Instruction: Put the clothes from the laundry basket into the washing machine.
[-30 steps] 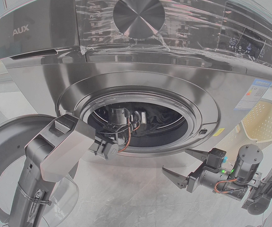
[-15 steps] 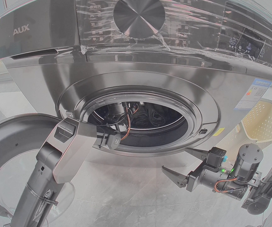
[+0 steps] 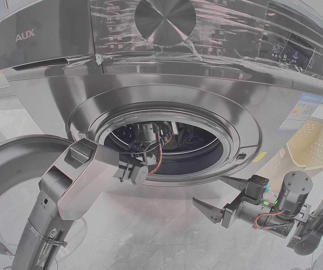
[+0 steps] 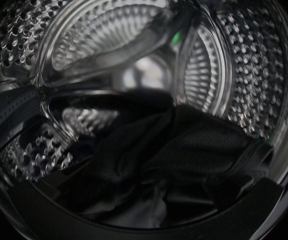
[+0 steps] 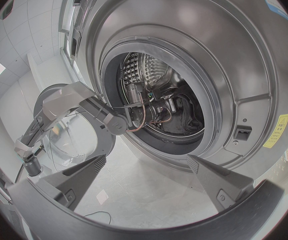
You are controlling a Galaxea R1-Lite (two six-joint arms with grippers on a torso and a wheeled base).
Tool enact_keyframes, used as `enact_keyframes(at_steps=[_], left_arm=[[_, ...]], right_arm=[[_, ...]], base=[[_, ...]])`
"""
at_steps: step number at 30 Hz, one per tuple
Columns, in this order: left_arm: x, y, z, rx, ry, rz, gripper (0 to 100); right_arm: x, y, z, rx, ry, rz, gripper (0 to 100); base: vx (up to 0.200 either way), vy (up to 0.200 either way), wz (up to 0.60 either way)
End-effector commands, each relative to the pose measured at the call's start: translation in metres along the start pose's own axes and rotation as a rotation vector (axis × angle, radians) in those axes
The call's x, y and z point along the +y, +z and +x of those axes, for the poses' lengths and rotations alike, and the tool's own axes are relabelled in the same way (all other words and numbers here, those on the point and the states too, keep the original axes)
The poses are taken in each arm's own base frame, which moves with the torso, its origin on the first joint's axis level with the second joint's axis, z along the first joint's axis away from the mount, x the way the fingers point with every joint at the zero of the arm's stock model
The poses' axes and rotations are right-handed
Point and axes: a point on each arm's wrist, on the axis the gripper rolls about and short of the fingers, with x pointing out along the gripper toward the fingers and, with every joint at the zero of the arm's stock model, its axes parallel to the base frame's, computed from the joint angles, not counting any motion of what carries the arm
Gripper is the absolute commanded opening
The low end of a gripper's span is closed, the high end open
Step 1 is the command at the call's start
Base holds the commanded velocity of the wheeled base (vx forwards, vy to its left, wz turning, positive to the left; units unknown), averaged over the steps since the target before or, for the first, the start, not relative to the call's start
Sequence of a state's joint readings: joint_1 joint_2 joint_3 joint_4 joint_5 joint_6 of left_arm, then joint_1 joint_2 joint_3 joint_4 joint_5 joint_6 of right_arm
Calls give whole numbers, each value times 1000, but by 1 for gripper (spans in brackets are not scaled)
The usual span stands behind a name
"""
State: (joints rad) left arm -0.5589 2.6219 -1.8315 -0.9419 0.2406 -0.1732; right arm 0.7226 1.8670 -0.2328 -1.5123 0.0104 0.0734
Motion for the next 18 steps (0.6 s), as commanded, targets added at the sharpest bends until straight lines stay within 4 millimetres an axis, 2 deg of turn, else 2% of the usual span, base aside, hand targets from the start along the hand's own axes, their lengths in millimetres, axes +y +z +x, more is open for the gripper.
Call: enact_keyframes(at_steps=[1,6,11,15,16,18], left_arm=[[-30,24,-56,126,-53,44,100],[-42,15,-114,265,-124,117,100],[-49,11,-167,310,-191,151,100],[-51,25,-204,286,-248,134,100],[-50,28,-207,283,-250,133,100],[-47,45,-237,281,-305,117,100]], right_arm=[[0,0,-1,2,0,-1,100],[0,-4,-7,24,0,-1,100],[0,-8,-19,50,1,-3,100],[1,1,-29,18,4,-5,100],[1,1,-29,16,4,-5,100],[1,6,-40,-4,1,-4,100]], base=[[0,0,0],[0,0,0],[0,0,0],[0,0,0],[0,0,0],[0,0,0]])
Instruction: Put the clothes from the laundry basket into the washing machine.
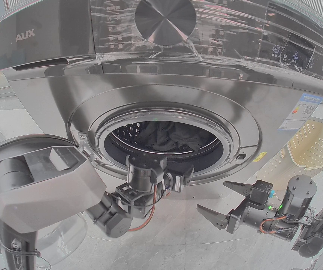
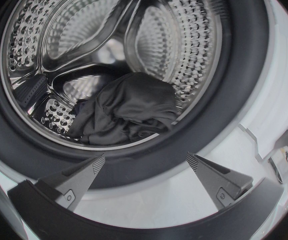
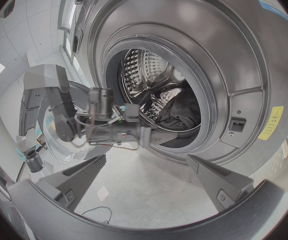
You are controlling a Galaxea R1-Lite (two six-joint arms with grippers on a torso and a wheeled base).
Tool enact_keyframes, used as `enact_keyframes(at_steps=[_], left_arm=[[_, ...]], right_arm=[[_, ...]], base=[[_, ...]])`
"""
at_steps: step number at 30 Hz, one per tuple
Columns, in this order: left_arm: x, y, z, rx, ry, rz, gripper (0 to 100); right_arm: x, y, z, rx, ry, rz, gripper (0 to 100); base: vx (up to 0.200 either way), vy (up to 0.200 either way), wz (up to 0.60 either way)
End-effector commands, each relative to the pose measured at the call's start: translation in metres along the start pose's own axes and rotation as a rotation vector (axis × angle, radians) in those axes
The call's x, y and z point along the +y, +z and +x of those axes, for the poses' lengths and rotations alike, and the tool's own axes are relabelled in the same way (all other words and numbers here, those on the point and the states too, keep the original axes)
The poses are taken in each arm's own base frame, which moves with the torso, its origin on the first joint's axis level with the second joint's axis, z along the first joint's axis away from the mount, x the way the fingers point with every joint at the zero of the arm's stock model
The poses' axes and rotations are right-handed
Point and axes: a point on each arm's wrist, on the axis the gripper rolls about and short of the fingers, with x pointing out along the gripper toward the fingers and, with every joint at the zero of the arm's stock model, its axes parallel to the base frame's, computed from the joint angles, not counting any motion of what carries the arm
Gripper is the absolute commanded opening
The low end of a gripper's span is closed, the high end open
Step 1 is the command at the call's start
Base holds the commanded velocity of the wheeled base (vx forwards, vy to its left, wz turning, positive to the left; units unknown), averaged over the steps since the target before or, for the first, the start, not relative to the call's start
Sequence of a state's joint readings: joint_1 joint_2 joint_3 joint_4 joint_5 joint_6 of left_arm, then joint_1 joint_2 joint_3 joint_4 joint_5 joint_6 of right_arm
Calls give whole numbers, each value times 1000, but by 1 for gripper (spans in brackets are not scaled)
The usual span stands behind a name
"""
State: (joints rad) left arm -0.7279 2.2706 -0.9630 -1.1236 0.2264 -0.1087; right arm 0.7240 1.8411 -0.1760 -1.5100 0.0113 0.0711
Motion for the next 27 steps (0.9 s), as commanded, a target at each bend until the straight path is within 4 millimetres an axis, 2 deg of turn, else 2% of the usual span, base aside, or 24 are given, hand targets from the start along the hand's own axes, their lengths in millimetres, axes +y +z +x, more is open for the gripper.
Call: enact_keyframes(at_steps=[1,2,4,6,8,9,11,16,18,27], left_arm=[[-22,32,-116,-80,-180,7,100],[-22,33,-122,-82,-188,6,100],[-19,39,-159,-85,-226,-15,100],[-17,41,-175,-90,-241,-25,100],[-16,41,-179,-89,-244,-24,100],[-9,39,-198,-80,-252,-20,100],[-3,35,-212,-70,-262,-17,100],[4,31,-231,-67,-272,-14,100],[9,35,-241,-95,-263,-21,100],[30,36,-274,-155,-219,-31,100]], right_arm=[[0,11,-31,-42,-2,-1,100],[0,11,-33,-45,-3,0,100],[-2,12,-45,-54,-15,1,100],[-2,13,-50,-60,-19,3,100],[-2,13,-52,-62,-19,3,100],[-4,14,-57,-67,-31,4,100],[-6,15,-61,-74,-46,6,100],[-8,18,-68,-94,-61,10,100],[-11,22,-73,-115,-79,11,100],[-23,31,-96,-154,-210,21,100]], base=[[0,0,0],[0,0,0],[0,0,0],[0,0,0],[0,0,0],[0,0,0],[0,0,0],[0,0,0],[0,0,0],[-200,0,0]])
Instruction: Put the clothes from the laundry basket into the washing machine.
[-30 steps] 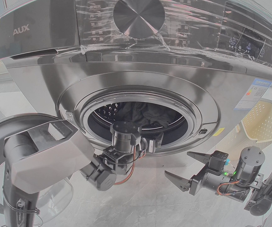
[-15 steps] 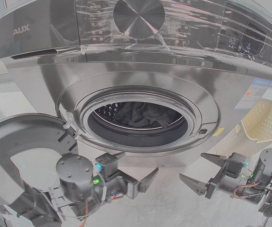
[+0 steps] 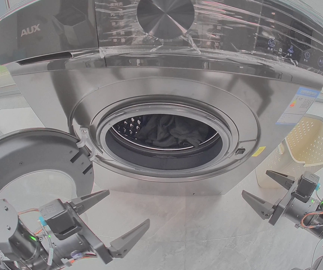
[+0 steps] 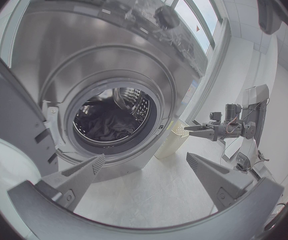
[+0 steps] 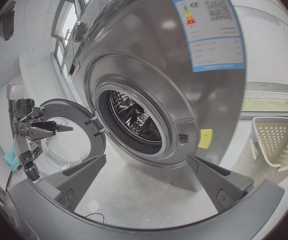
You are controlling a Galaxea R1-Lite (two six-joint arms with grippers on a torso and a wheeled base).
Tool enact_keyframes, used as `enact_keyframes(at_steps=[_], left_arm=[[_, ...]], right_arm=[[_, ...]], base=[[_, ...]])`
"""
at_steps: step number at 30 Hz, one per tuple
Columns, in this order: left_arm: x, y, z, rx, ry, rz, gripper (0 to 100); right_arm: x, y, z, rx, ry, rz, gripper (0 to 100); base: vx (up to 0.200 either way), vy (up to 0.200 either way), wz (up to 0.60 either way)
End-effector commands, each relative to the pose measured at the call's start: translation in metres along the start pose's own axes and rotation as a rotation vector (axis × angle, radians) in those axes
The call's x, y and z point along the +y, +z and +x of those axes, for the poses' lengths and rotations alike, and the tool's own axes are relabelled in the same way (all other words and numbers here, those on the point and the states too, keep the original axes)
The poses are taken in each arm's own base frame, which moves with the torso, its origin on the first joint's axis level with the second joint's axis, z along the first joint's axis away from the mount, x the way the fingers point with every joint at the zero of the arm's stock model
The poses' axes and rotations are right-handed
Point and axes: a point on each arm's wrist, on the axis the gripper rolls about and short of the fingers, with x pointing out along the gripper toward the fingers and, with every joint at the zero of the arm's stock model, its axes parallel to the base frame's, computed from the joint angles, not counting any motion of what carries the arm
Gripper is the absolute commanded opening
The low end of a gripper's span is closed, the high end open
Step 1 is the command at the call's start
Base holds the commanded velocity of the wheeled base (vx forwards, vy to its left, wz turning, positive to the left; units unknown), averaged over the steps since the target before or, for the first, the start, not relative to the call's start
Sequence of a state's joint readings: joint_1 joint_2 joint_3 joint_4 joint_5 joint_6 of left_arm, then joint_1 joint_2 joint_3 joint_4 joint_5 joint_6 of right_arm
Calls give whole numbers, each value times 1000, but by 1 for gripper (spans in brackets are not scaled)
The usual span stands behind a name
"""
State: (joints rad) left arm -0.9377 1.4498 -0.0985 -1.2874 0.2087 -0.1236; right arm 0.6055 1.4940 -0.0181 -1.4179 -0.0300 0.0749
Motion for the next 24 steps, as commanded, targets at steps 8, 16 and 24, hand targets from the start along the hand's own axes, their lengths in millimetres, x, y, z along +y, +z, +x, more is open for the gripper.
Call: enact_keyframes(at_steps=[8,16,24], left_arm=[[31,15,-61,-146,168,31,100],[42,17,-99,-196,272,30,100],[45,1,-136,-186,366,25,100]], right_arm=[[-17,7,-60,27,-214,0,100],[-21,7,-96,-9,-344,5,100],[-20,-2,-134,-39,-466,-2,100]], base=[[-200,0,0],[-200,0,0],[-200,0,0]])
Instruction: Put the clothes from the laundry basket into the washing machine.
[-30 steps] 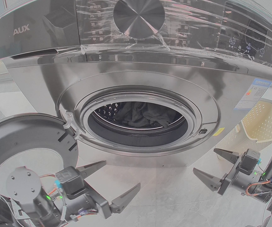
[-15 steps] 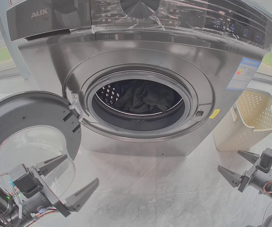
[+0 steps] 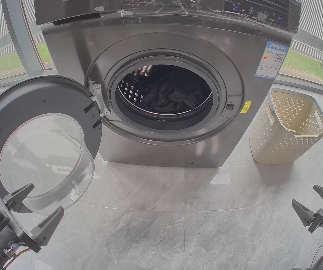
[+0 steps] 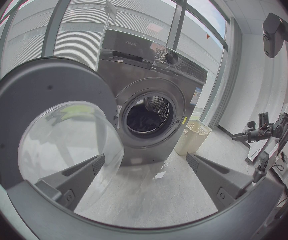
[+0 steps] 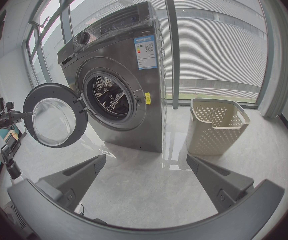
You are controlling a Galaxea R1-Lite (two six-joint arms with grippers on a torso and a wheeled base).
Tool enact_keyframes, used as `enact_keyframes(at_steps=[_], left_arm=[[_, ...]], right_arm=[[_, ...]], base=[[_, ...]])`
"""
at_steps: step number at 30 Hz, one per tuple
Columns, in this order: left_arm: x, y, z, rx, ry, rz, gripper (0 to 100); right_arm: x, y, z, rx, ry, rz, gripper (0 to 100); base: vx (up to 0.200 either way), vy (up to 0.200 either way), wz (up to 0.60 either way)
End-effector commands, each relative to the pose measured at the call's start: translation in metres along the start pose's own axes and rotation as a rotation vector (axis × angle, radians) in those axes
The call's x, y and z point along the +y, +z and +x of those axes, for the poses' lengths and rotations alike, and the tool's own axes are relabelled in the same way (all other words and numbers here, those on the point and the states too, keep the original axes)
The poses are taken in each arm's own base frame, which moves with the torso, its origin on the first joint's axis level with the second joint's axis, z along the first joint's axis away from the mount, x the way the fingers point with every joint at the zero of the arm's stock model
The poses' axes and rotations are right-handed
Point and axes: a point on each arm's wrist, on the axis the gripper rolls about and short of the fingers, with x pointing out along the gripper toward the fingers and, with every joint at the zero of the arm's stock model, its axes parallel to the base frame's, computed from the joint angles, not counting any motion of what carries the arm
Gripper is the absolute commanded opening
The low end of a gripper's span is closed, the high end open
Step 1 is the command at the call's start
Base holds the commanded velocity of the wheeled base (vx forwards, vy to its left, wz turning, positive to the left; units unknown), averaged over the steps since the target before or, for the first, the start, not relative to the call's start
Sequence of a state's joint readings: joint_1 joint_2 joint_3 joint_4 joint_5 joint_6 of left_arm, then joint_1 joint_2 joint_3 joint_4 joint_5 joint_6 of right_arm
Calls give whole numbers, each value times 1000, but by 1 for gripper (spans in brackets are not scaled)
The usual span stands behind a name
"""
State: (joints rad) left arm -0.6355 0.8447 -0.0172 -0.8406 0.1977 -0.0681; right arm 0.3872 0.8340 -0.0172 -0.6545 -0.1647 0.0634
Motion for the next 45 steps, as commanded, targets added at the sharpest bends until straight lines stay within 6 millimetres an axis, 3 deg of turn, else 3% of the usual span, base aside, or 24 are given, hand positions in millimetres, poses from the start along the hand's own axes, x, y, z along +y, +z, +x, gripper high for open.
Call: enact_keyframes(at_steps=[1,8,16,21,27,30,38,45], left_arm=[[13,-8,-41,-81,96,-13,100],[15,-23,-65,-87,168,-7,100],[9,-51,-91,-84,223,7,100],[9,-58,-91,-19,239,8,100],[5,-63,-94,-44,361,45,100],[4,-64,-95,-40,358,83,100],[5,-71,-98,11,414,90,100],[6,-72,-98,7,415,85,100]], right_arm=[[-11,-6,-37,-123,-124,23,100],[-14,-17,-57,-192,-199,35,100],[-13,-61,-81,-124,-232,50,100],[-14,-59,-80,-134,-267,48,100],[-12,-60,-84,-151,-444,-26,100],[-8,-62,-88,-218,-314,-79,100],[-5,-69,-86,-133,-180,-30,100],[-6,-68,-86,-135,-203,-29,100]], base=[[-200,0,0],[-200,0,0],[-75,0,0],[0,0,0],[0,0,0],[0,0,0],[0,0,0],[0,114,0]])
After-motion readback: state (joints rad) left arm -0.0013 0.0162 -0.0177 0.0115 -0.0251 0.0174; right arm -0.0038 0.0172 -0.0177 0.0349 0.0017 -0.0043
